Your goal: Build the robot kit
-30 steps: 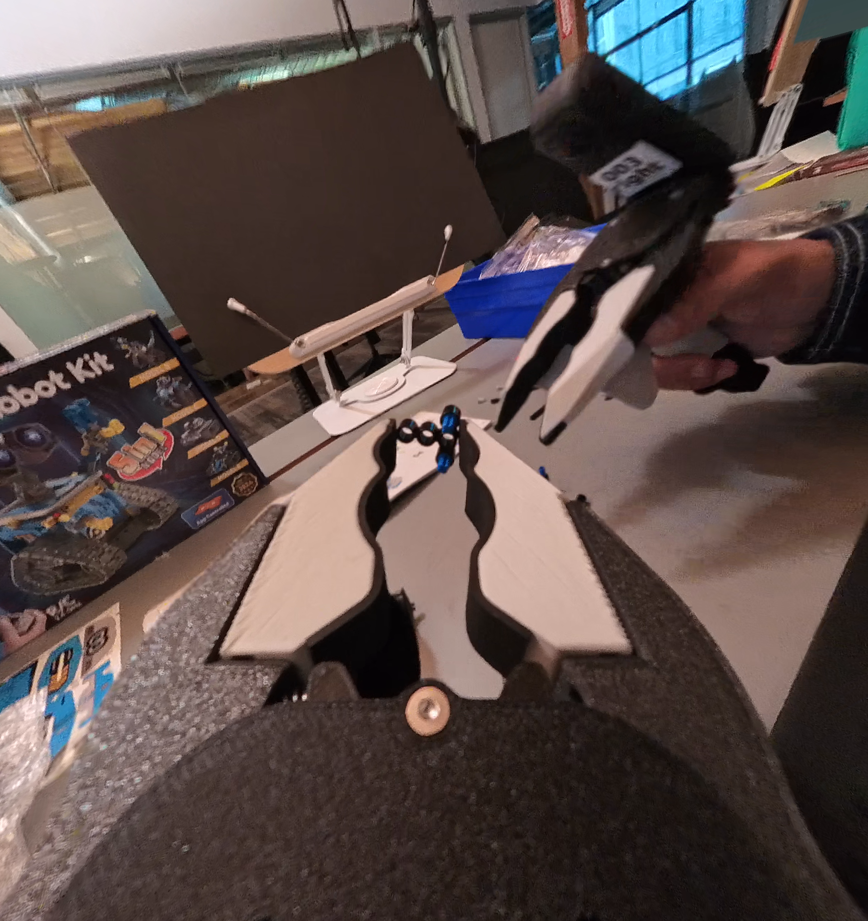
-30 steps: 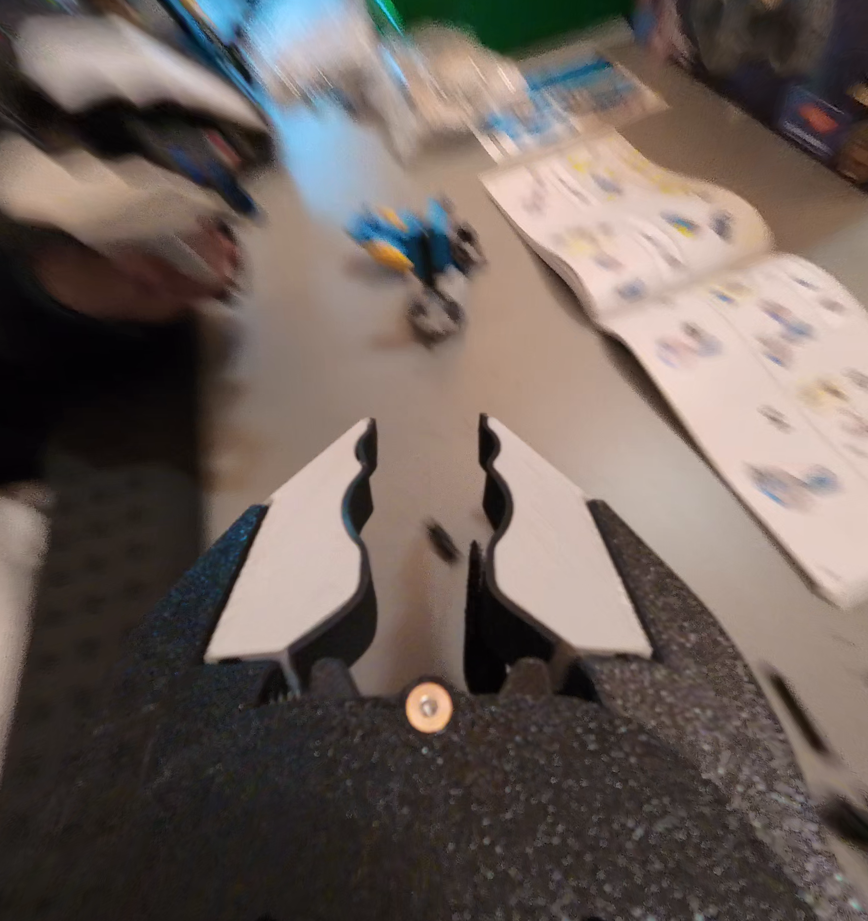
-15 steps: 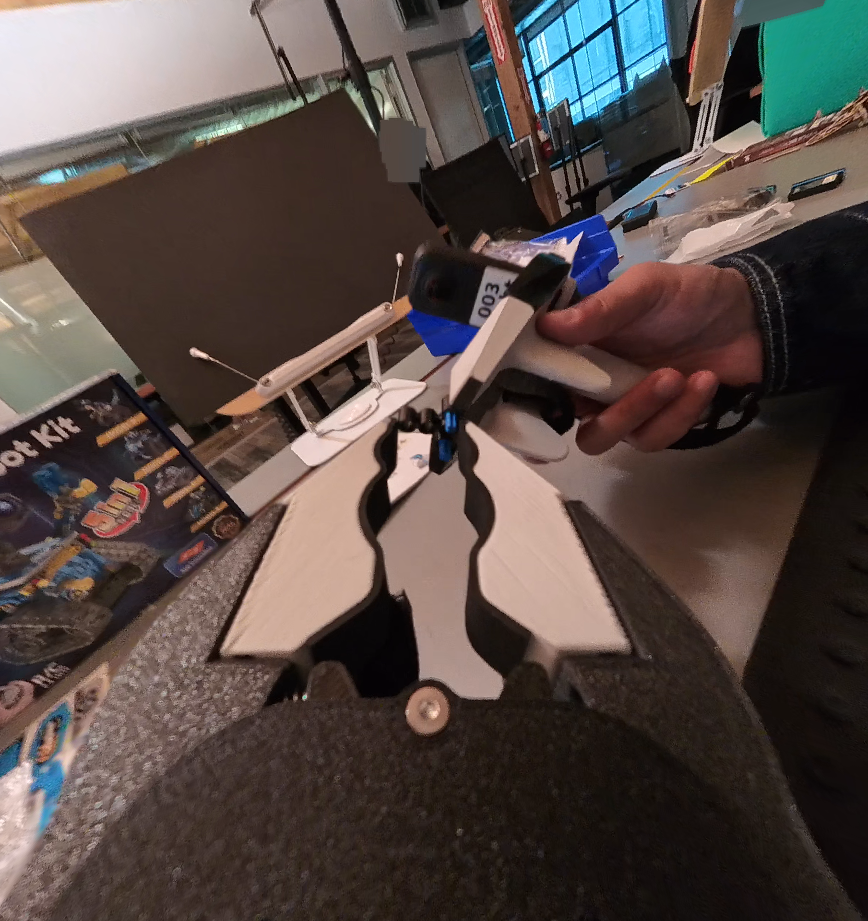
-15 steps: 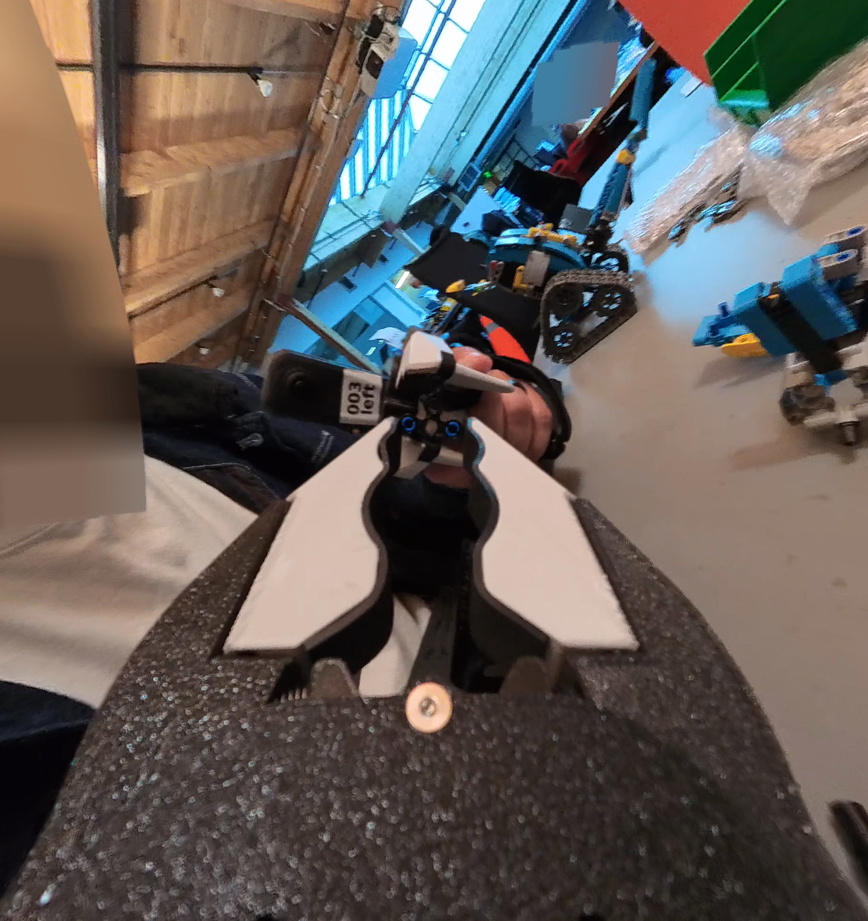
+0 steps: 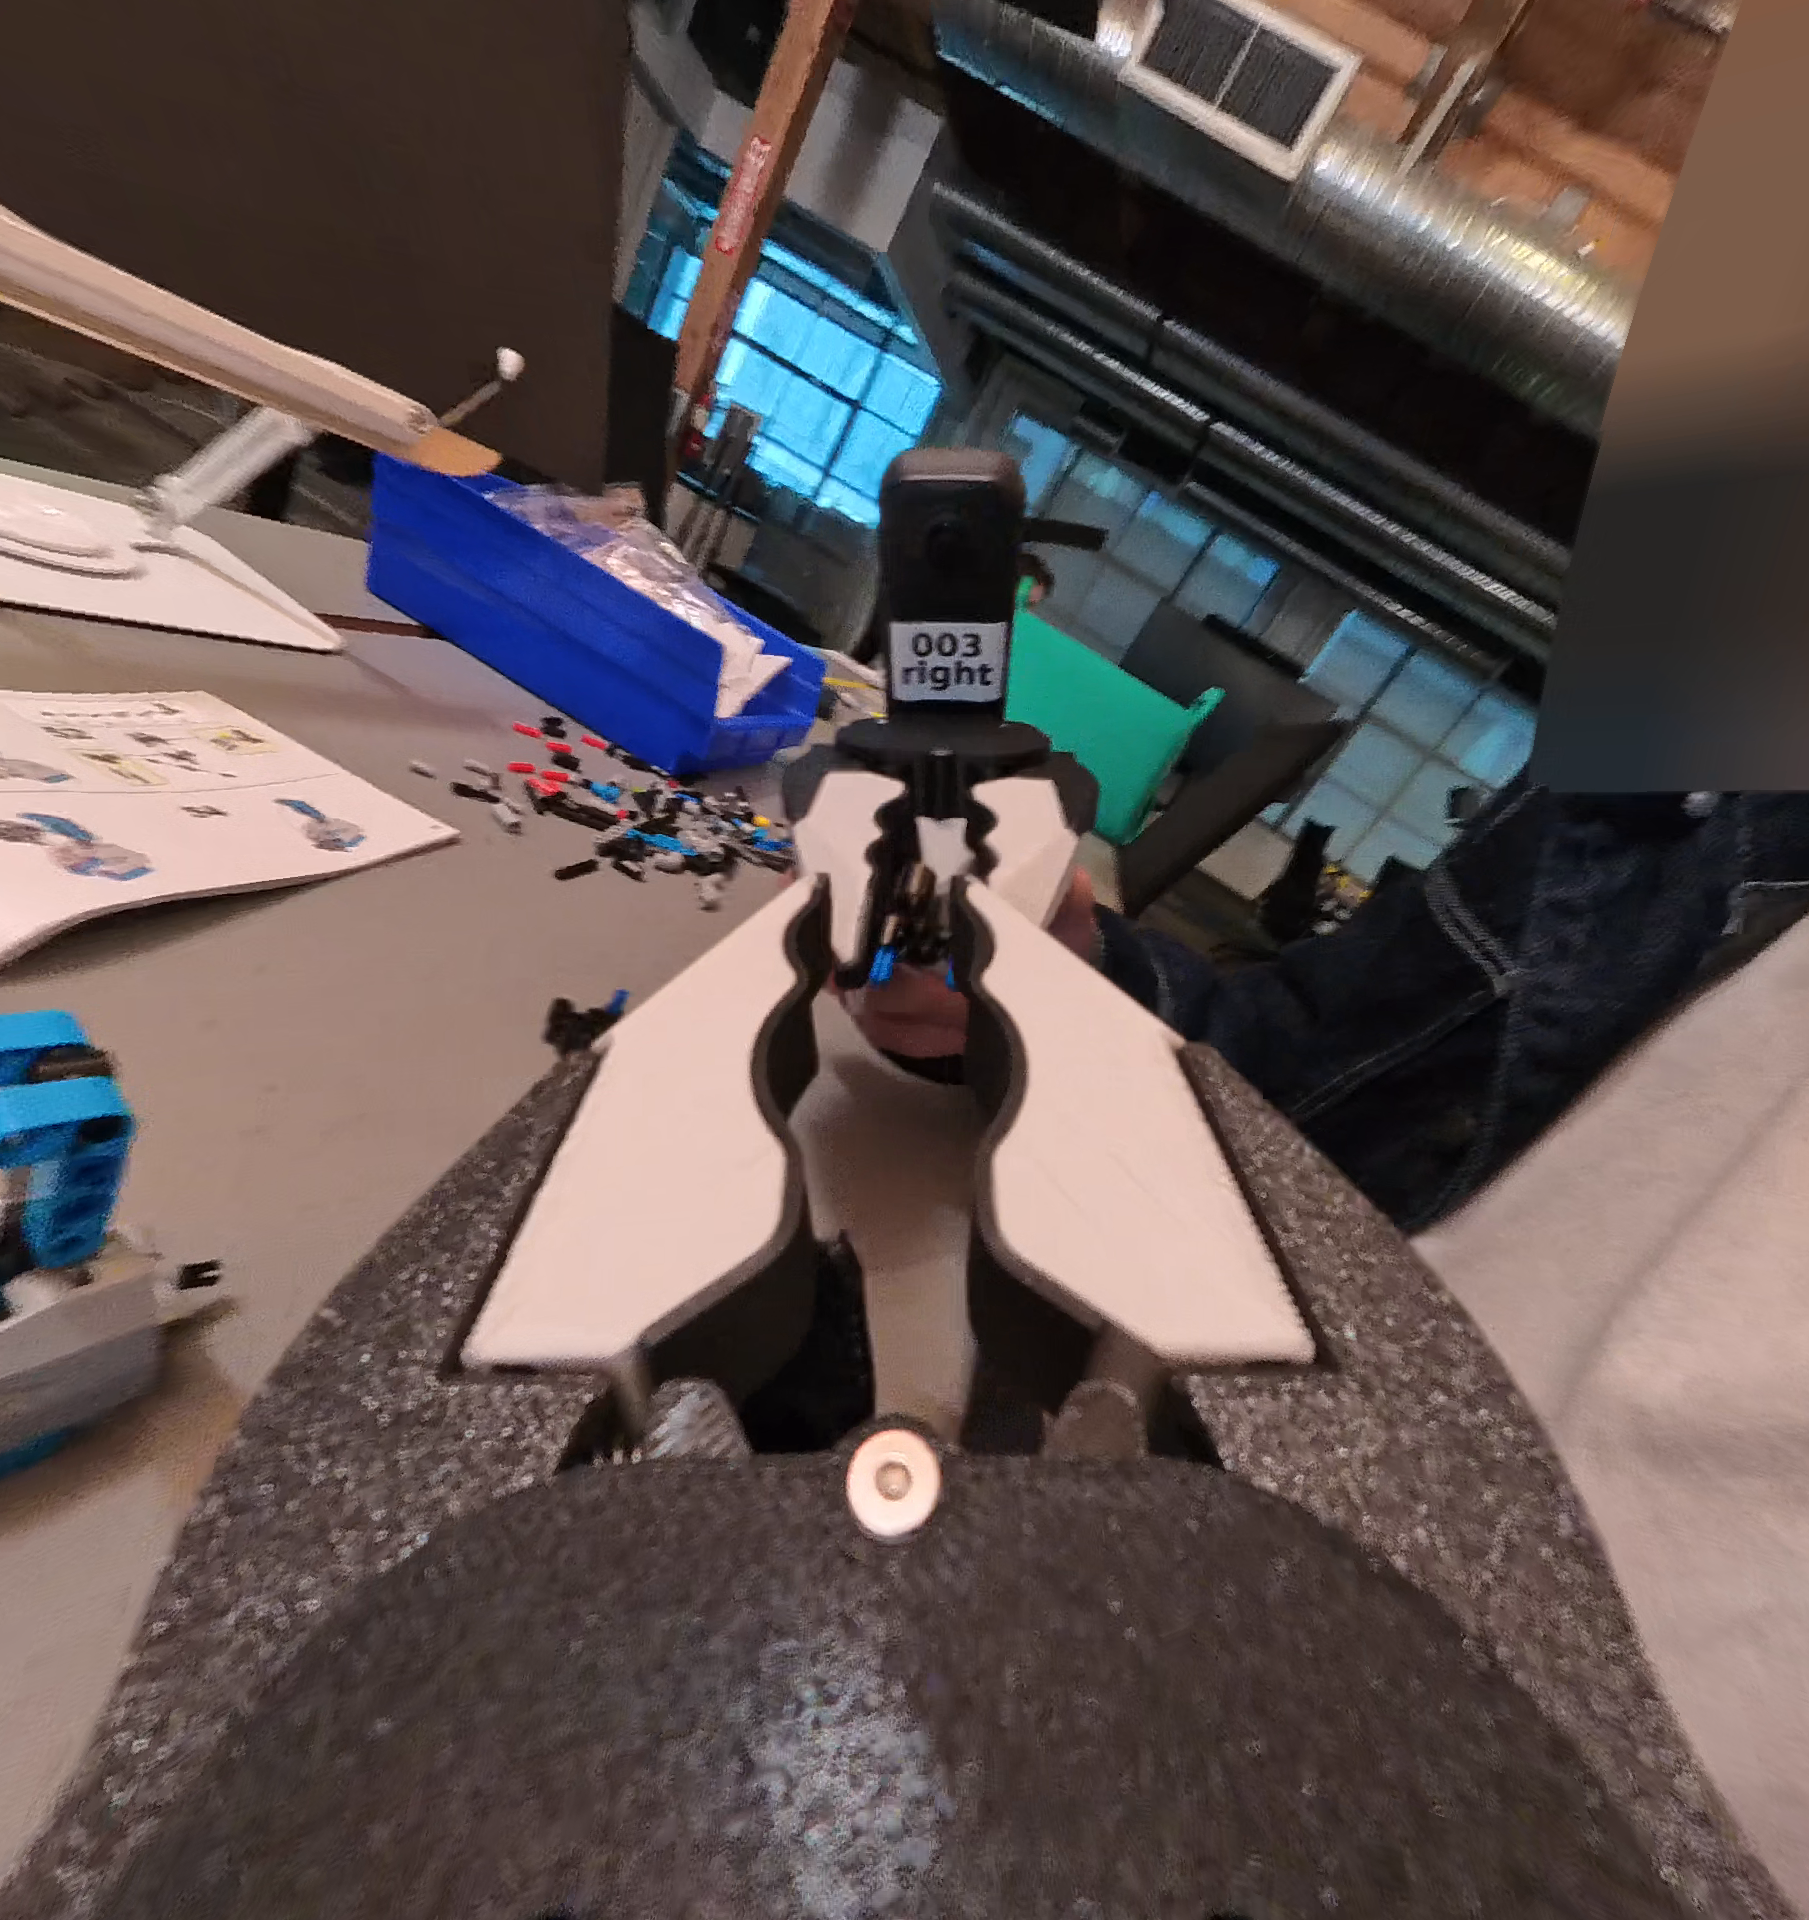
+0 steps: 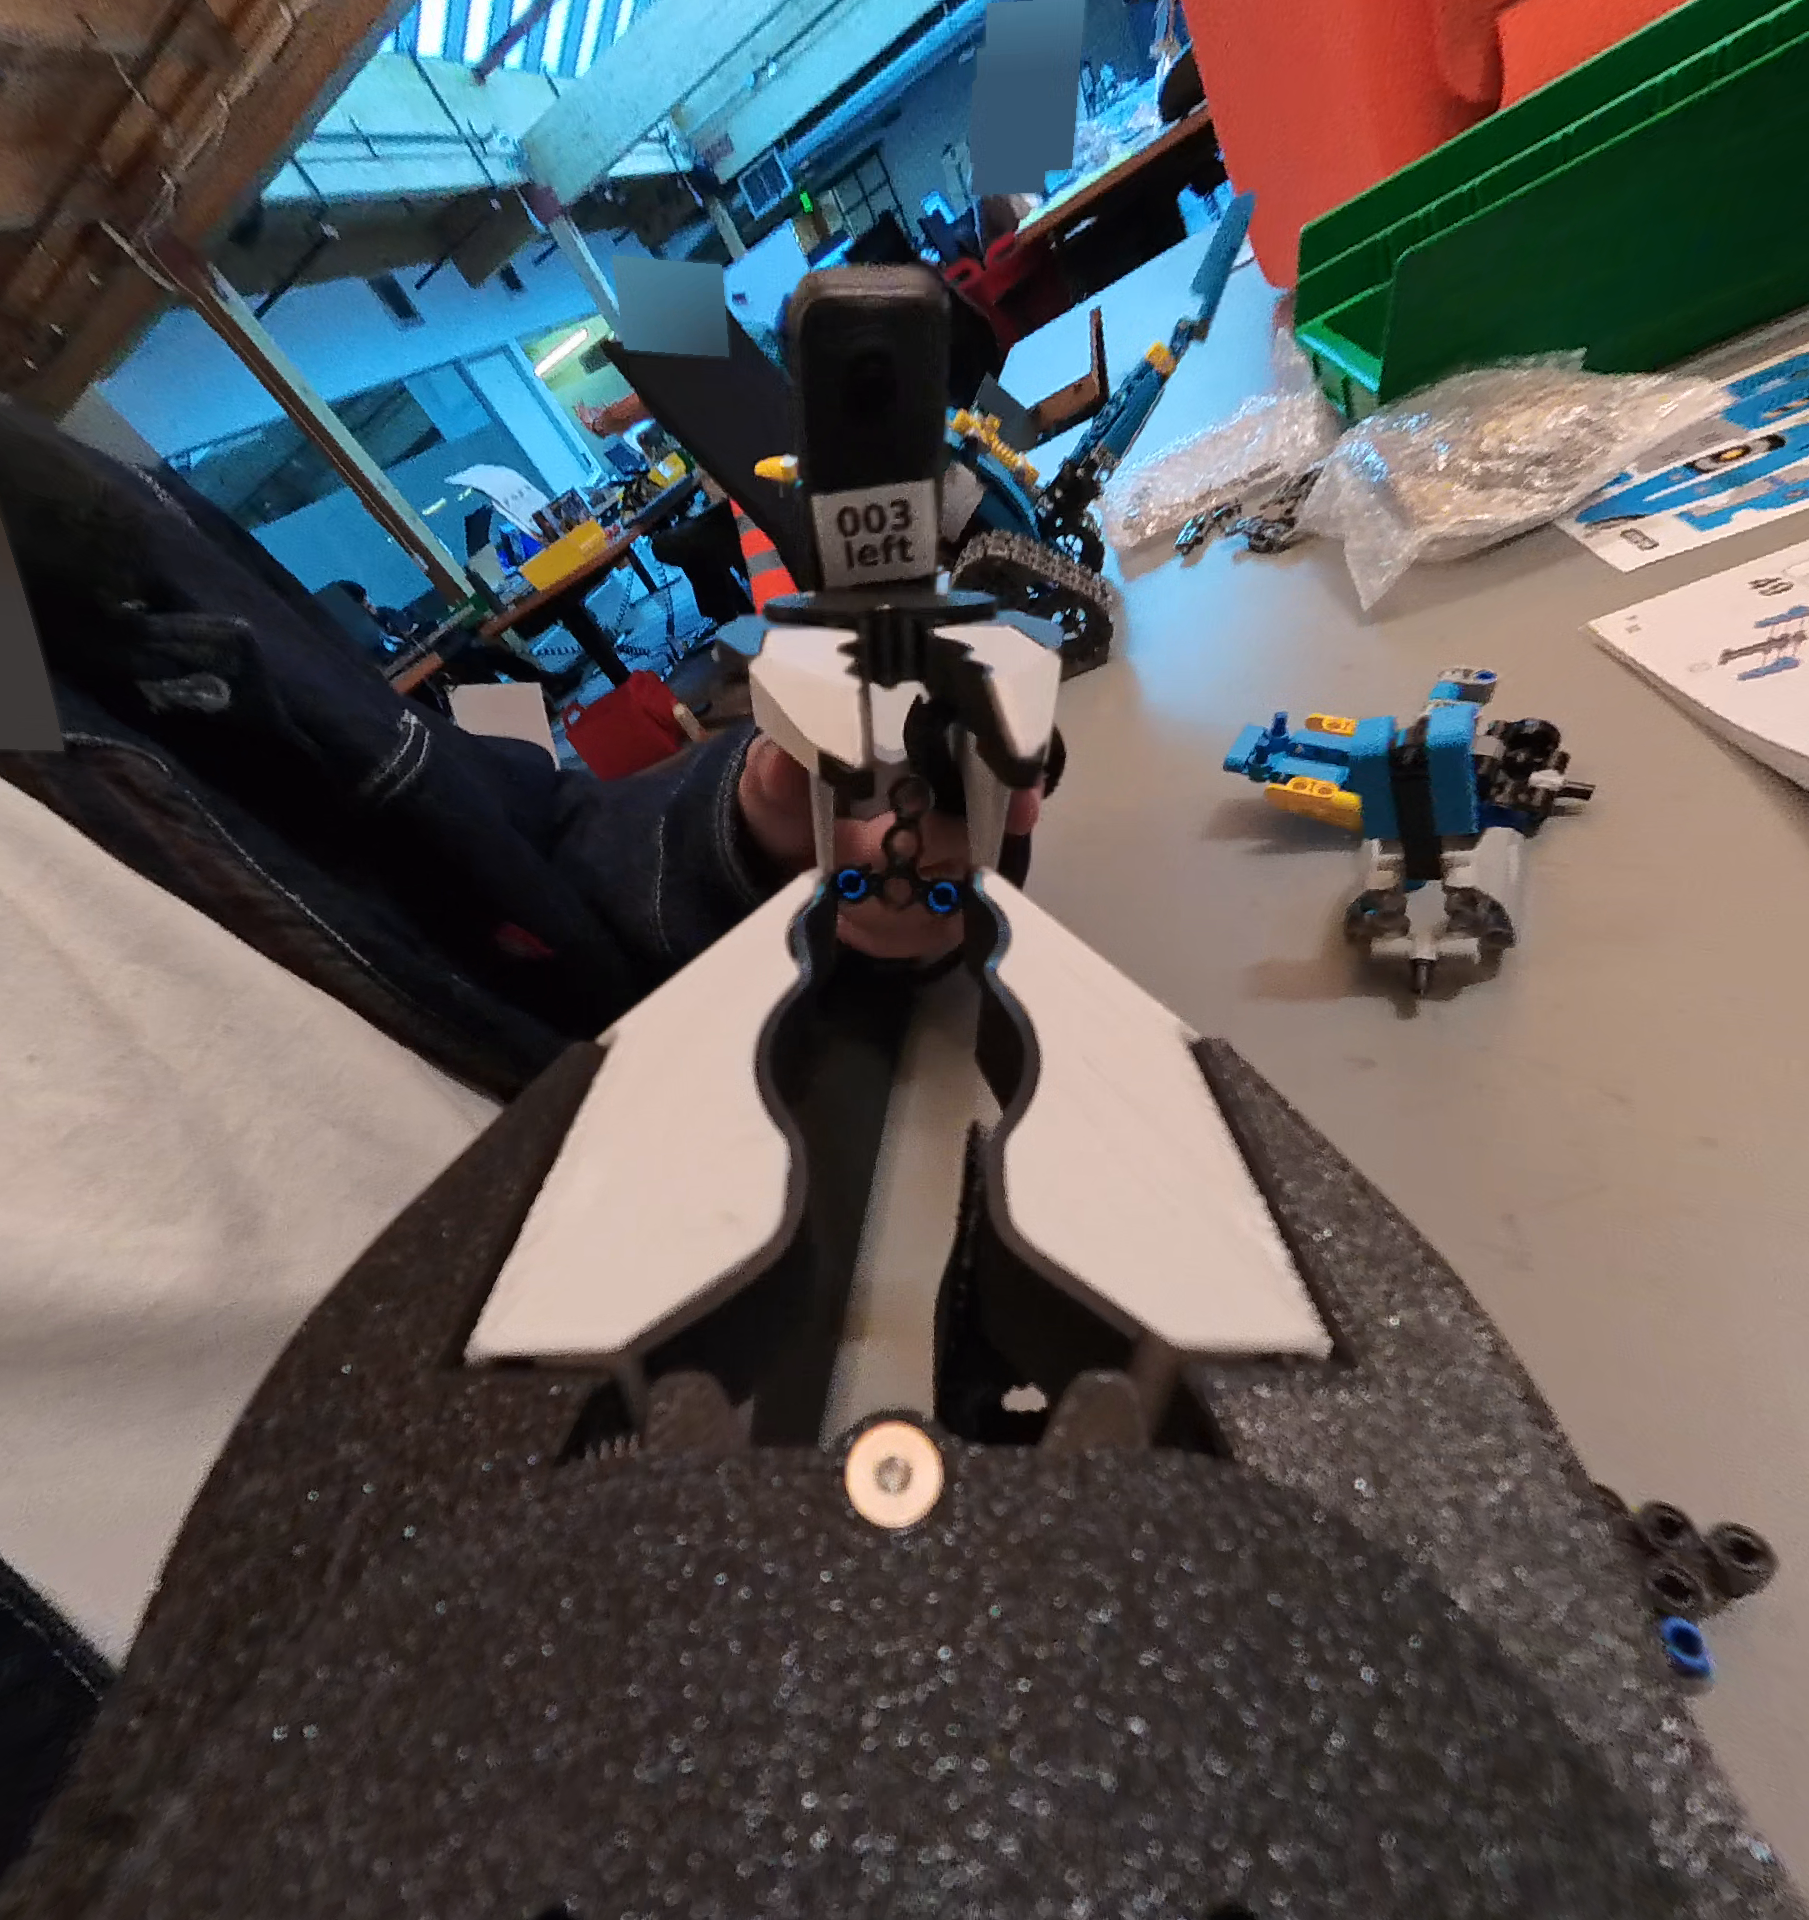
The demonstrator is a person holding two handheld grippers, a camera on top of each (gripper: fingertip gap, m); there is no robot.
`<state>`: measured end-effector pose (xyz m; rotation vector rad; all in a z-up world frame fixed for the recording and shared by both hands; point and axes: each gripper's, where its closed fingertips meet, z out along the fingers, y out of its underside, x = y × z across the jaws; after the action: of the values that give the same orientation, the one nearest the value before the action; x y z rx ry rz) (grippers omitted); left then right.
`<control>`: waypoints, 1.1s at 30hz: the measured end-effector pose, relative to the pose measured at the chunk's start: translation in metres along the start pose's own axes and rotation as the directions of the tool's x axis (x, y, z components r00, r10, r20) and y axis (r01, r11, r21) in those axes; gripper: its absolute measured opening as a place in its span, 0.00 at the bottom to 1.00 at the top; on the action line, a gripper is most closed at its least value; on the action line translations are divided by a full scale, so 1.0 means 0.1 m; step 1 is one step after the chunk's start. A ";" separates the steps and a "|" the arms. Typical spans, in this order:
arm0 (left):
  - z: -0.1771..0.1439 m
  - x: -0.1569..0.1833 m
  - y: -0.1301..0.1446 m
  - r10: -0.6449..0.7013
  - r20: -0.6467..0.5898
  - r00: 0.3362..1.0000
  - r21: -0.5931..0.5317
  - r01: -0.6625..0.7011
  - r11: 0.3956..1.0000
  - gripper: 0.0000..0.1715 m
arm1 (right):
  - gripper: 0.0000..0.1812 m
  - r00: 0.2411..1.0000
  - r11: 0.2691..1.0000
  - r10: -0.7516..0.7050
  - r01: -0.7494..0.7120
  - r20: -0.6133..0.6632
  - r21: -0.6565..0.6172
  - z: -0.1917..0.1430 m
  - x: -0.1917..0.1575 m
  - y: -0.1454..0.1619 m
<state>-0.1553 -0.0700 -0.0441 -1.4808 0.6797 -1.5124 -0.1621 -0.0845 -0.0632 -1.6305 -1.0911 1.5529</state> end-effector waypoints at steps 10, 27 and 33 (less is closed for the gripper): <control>0.05 0.15 0.12 0.003 -0.085 0.996 -0.063 -0.008 0.998 0.04 | 0.13 0.999 1.000 -0.004 0.005 0.045 -0.019 0.02 -0.10 0.02; 0.04 0.11 0.19 0.055 -0.048 0.997 -0.113 -0.060 0.992 0.04 | 0.12 0.995 0.989 -0.091 0.086 -0.037 -0.122 -0.09 0.01 0.12; -0.01 -0.18 0.16 0.082 0.120 0.989 -0.118 -0.068 0.991 0.04 | 0.13 0.767 0.825 -0.388 0.041 -0.511 -0.564 -0.92 1.01 0.53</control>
<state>-0.1544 -0.0617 -0.0672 -1.6029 0.7489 -1.3307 -0.0673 -0.0103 -0.1471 -2.0554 -1.3303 0.4811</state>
